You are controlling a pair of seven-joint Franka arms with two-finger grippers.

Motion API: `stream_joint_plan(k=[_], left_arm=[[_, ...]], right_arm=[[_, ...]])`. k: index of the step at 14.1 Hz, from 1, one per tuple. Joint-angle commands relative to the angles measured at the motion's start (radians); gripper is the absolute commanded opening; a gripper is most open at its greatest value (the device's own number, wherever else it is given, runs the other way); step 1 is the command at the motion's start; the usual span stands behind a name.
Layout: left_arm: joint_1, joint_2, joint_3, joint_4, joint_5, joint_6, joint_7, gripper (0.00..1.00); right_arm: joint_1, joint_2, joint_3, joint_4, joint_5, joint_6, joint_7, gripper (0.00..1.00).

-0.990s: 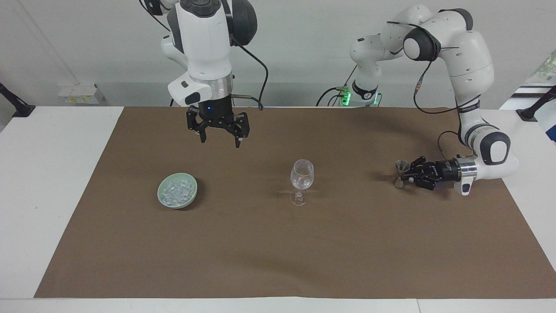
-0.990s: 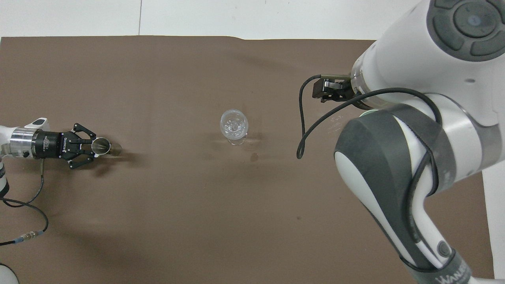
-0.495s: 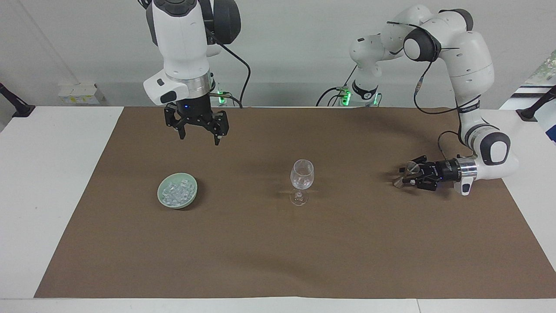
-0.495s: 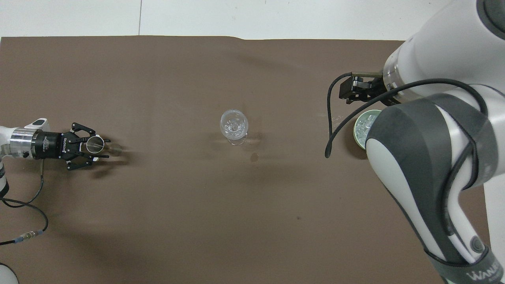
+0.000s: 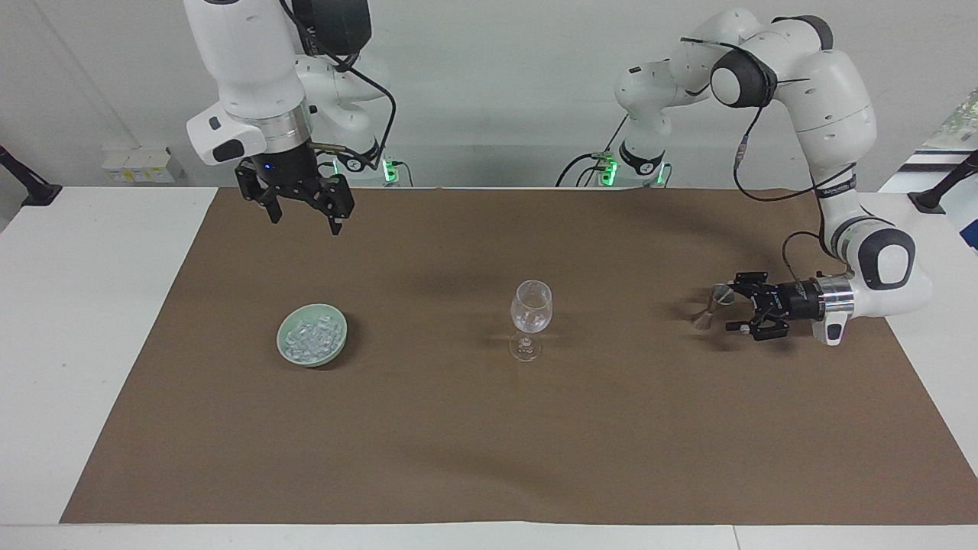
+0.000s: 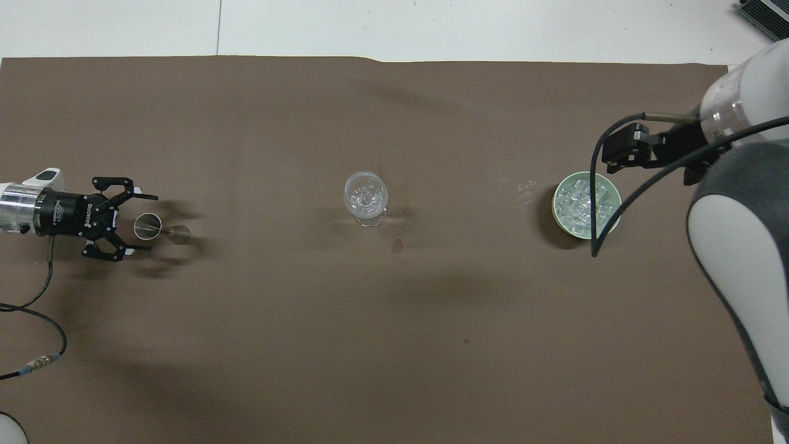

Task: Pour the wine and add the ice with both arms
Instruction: 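Set the metal cup on the table with the left gripper while the right gripper retracts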

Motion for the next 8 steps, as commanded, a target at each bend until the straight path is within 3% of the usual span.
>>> stream_joint_plan(k=[1, 5, 8], left_arm=[[0.013, 0.019, -0.011, 0.068, 0.052, -0.026, 0.002, 1.0], [0.014, 0.005, -0.031, 0.177, 0.136, -0.026, 0.012, 1.0], [-0.017, -0.078, -0.064, 0.206, 0.274, 0.058, 0.065, 1.0]], right_arm=[[-0.022, -0.043, -0.013, -0.027, 0.029, -0.038, -0.076, 1.0], [-0.086, -0.08, -0.027, -0.027, 0.073, -0.081, -0.186, 1.0], [-0.1, -0.098, -0.036, -0.032, 0.07, -0.097, -0.228, 1.0]])
